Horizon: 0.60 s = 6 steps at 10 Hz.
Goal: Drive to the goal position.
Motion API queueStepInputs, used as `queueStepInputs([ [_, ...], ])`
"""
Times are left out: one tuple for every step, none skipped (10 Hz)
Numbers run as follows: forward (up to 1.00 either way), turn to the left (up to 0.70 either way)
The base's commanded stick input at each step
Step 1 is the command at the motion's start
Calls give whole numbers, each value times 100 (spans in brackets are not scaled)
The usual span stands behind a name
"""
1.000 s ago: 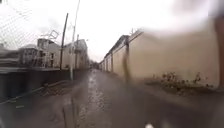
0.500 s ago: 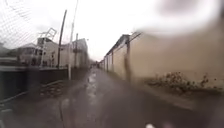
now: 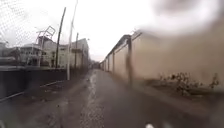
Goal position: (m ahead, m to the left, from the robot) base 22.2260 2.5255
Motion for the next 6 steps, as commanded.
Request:
queueStepInputs([
  [50, 6],
  [50, 6],
  [50, 6],
  [50, 6],
  [50, 6],
  [50, 6],
])
